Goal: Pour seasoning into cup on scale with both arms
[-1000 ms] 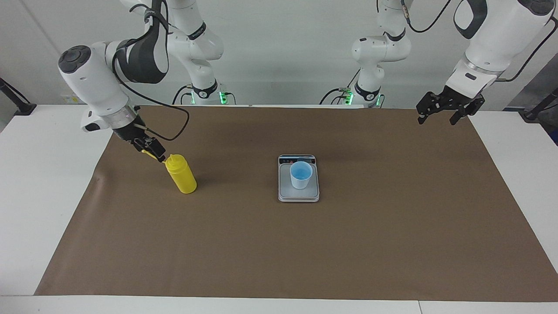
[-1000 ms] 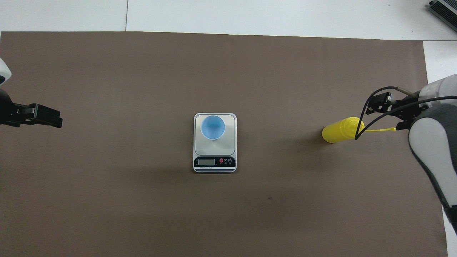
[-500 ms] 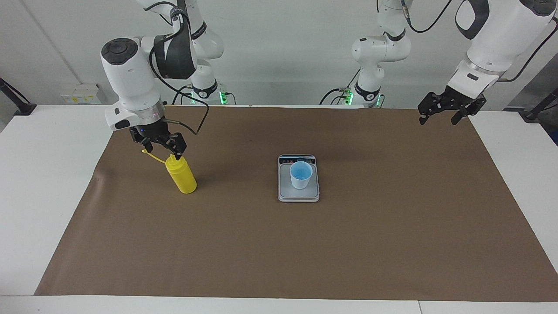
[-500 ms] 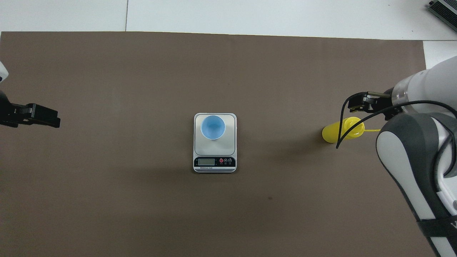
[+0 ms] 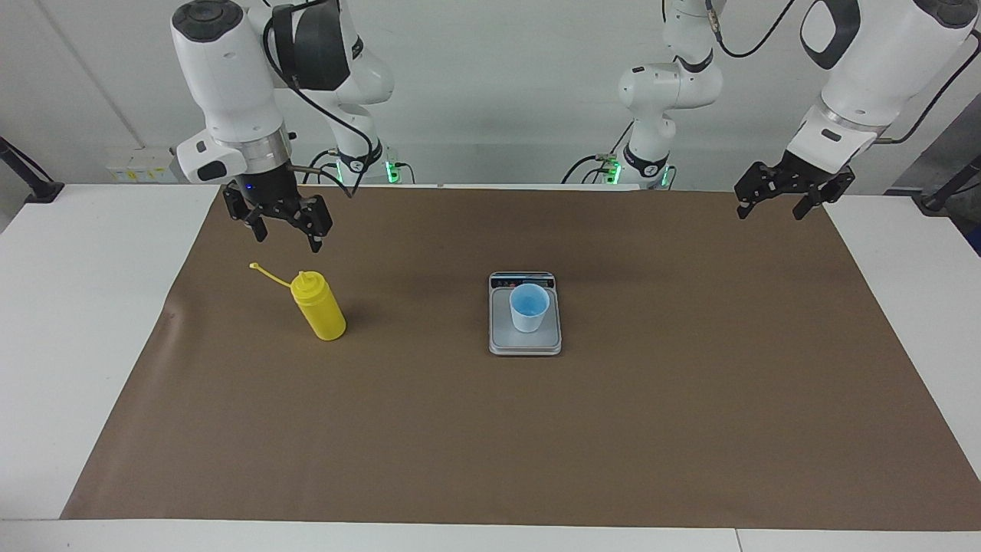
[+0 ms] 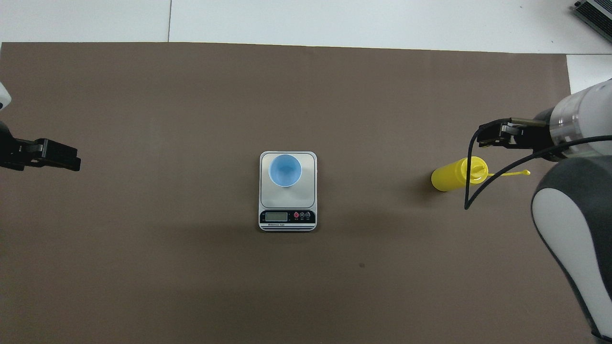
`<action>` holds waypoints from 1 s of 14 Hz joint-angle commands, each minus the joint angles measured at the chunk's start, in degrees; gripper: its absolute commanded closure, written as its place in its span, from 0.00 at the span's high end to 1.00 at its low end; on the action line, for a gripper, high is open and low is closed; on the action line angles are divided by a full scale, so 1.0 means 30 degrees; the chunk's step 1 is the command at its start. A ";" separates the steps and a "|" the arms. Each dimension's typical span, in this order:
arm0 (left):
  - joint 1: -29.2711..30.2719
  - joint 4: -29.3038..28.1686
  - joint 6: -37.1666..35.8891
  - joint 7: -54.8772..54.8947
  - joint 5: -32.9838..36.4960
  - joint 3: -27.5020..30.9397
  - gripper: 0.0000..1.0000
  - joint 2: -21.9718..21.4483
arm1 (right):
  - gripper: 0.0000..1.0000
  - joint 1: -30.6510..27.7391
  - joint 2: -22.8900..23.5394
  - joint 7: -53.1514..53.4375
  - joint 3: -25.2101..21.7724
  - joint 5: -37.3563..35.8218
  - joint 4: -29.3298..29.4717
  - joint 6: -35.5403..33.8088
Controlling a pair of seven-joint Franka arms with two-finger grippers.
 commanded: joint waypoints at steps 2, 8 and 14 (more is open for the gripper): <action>0.0051 -0.0670 0.0258 -0.0140 0.0088 -0.0003 1.00 -0.0562 | 1.00 -0.0346 0.1050 -0.1053 0.0383 0.0297 0.2928 -0.2930; 0.0051 -0.0670 0.0258 -0.0140 0.0088 -0.0003 1.00 -0.0562 | 1.00 -0.0786 0.0764 -0.4251 0.0324 0.1002 0.2414 -0.3967; 0.0051 -0.0670 0.0258 -0.0140 0.0059 -0.0003 1.00 -0.0562 | 1.00 -0.0932 -0.0204 -0.4369 0.0295 0.1002 0.0301 -0.2413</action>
